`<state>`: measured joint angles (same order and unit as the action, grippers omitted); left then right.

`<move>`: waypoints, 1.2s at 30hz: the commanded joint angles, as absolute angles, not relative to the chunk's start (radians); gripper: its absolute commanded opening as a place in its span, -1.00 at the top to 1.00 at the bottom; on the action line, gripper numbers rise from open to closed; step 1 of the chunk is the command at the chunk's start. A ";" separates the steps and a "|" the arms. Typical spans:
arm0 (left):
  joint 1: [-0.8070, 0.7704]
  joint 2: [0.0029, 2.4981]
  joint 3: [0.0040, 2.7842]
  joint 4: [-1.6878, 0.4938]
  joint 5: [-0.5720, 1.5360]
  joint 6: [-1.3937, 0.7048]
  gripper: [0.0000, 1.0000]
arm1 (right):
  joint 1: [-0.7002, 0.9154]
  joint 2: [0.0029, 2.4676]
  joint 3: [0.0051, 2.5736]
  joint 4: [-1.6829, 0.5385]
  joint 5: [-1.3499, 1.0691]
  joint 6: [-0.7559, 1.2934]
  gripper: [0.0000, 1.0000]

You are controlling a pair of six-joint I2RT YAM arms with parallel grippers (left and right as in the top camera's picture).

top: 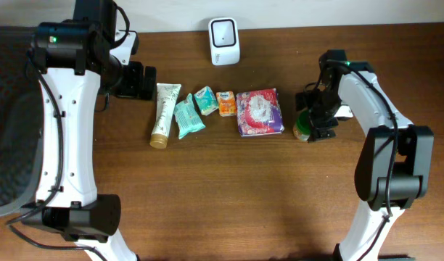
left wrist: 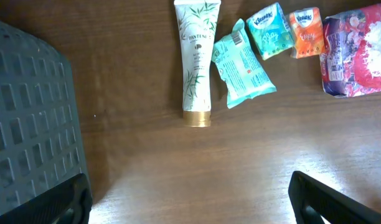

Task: Scan the item barcode
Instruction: 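Lower the right gripper onto the green-lid jar and grasp it, then rotate the held jar with the right gripper to expose its barcode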

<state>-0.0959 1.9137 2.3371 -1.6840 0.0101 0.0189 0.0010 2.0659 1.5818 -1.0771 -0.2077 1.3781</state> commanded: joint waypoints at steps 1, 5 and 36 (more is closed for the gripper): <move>-0.095 1.905 2.336 -1.685 0.003 0.031 -0.98 | 0.006 2.067 1.563 -1.073 -0.180 1.435 -0.75; -0.095 1.905 2.336 -1.685 0.003 0.031 -0.99 | 0.006 2.067 1.563 -1.080 -0.176 1.333 -0.43; -0.095 1.905 2.336 -1.685 0.003 0.031 -0.99 | 0.006 2.067 1.647 -1.178 -0.172 1.271 -0.98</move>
<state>-0.0959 1.9137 2.3371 -1.6840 0.0101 0.0189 0.0010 2.0659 1.6348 -1.1805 -0.1398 0.9012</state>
